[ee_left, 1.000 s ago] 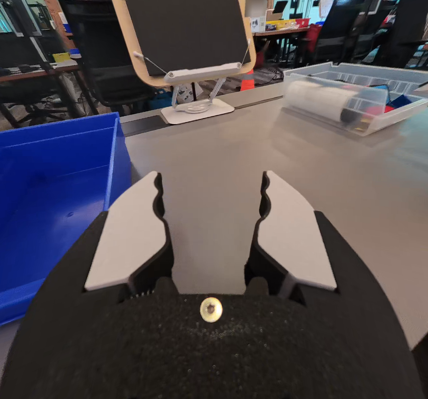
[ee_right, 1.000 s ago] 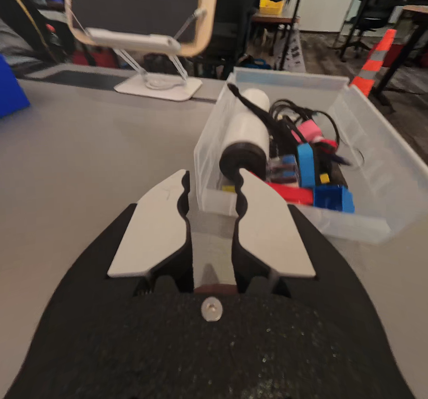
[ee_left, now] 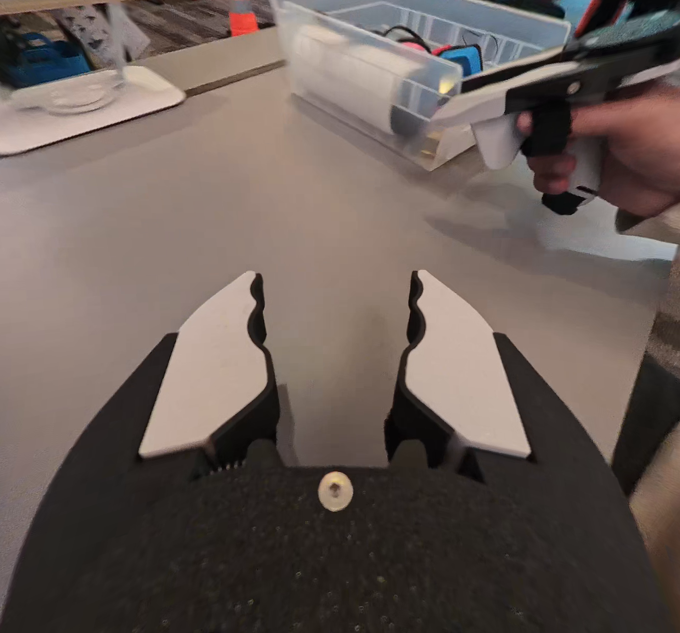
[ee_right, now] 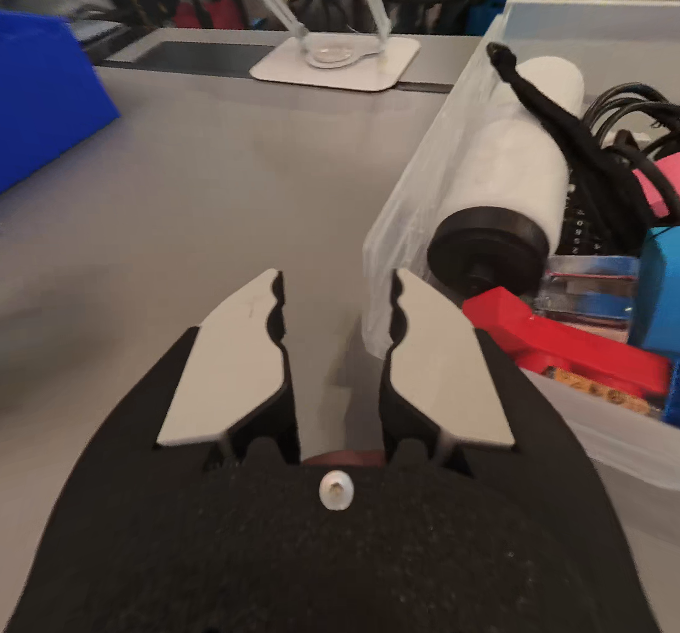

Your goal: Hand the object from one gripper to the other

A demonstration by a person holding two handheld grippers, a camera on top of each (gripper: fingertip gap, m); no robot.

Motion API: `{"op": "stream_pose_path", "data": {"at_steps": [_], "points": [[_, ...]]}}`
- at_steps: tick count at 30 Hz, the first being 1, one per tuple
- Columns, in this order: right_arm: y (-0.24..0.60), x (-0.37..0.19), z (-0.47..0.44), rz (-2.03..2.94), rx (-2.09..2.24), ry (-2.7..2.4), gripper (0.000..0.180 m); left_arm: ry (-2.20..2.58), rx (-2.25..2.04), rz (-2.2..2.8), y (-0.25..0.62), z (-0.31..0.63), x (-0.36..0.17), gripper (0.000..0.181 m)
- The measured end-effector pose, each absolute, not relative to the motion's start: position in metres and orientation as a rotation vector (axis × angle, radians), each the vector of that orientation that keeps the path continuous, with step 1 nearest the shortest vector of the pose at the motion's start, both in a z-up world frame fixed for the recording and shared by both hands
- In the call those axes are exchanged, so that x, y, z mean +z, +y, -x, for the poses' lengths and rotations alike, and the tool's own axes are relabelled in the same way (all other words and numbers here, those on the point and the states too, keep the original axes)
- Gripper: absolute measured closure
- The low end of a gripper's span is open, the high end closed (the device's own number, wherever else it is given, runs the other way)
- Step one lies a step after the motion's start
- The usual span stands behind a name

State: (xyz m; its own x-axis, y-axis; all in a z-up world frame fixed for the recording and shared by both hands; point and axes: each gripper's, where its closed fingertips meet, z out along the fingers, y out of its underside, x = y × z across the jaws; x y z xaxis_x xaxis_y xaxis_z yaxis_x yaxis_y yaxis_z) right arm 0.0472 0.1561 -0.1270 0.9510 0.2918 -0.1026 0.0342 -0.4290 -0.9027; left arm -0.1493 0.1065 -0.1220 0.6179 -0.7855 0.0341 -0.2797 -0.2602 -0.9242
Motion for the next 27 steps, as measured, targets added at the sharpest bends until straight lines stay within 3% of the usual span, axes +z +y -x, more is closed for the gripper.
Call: {"op": "stream_pose_path", "data": {"at_steps": [1, 5, 8, 11, 13, 14, 15, 16, 22, 27], "points": [[0.148, -0.118, -0.046, 1.956, 0.326, -0.235, 0.139, 0.898, -0.603, 1.816, 0.109, 0.129, -0.124, 0.106], [0.12, -0.075, -0.119, 1.782, 0.086, -0.008, 0.124, 0.926, -0.676, 1.795, 0.125, 0.033, -0.115, 0.109], [0.097, -0.075, -0.203, 1.775, -0.227, 0.151, 0.117, 0.879, -0.73, 1.843, 0.143, -0.03, -0.114, 0.108], [0.102, -0.096, -0.233, 1.841, -0.223, 0.209, 0.128, 0.82, -0.761, 1.887, 0.157, -0.067, -0.117, 0.123], [0.116, -0.122, -0.236, 1.922, -0.156, 0.275, 0.136, 0.708, -0.729, 1.922, 0.173, -0.07, -0.119, 0.134], [0.12, -0.135, -0.24, 1.96, -0.157, 0.342, 0.152, 0.67, -0.716, 1.937, 0.179, -0.068, -0.12, 0.146], [0.122, -0.137, -0.24, 1.953, -0.128, 0.373, 0.167, 0.657, -0.71, 1.947, 0.182, -0.066, -0.12, 0.147], [0.123, -0.136, -0.241, 1.934, -0.129, 0.393, 0.174, 0.655, -0.681, 1.96, 0.185, -0.064, -0.121, 0.151], [0.13, -0.108, -0.208, 1.902, -0.121, 0.335, 0.178, 0.615, -0.481, 1.954, 0.194, -0.028, -0.111, 0.169], [0.149, -0.076, -0.121, 1.804, -0.101, 0.224, 0.178, 0.474, -0.347, 1.919, 0.209, 0.062, -0.087, 0.175]]}}
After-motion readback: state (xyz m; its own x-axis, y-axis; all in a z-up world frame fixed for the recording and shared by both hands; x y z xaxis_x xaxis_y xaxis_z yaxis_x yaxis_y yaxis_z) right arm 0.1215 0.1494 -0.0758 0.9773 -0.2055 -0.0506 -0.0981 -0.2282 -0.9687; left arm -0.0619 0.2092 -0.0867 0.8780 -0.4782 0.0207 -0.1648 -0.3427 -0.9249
